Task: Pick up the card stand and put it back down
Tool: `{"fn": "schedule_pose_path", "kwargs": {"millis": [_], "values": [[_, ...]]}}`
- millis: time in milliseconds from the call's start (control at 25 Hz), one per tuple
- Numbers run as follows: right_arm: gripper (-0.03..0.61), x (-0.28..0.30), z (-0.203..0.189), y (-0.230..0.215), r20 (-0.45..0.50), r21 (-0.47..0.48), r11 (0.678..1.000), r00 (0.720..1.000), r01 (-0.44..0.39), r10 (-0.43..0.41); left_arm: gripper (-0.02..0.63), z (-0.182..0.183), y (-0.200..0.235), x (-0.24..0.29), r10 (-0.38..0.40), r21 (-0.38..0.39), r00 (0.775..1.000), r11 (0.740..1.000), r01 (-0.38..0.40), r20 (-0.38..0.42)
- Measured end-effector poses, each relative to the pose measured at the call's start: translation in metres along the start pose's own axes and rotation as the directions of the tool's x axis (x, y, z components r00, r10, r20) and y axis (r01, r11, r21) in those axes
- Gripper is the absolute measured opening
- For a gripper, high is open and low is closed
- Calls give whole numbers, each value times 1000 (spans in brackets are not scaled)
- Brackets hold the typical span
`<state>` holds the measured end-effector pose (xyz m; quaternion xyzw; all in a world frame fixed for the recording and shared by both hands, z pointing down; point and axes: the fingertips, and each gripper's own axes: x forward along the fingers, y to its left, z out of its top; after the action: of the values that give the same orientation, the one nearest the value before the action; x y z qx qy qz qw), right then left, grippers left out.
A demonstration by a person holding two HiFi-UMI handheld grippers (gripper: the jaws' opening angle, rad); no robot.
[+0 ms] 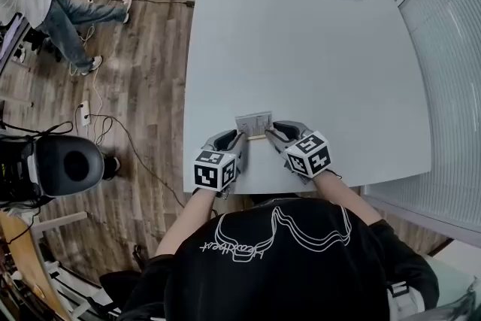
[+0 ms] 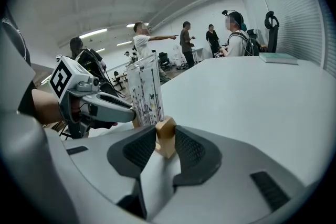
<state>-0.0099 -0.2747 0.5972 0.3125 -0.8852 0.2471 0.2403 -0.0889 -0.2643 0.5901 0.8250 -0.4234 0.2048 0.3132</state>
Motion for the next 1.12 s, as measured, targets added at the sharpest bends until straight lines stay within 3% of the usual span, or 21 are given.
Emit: {"fn": "schedule_pose_path", "kwargs": {"millis": [680, 1120], "values": [[137, -3, 2, 12, 1, -1, 1000, 1000, 6, -6, 91, -1, -3, -12, -8, 30, 1000, 1000, 8, 5], [176, -36, 27, 28, 131, 12, 1000, 991, 4, -5, 143, 1, -3, -42, -4, -19, 998, 1000, 5, 62]]}}
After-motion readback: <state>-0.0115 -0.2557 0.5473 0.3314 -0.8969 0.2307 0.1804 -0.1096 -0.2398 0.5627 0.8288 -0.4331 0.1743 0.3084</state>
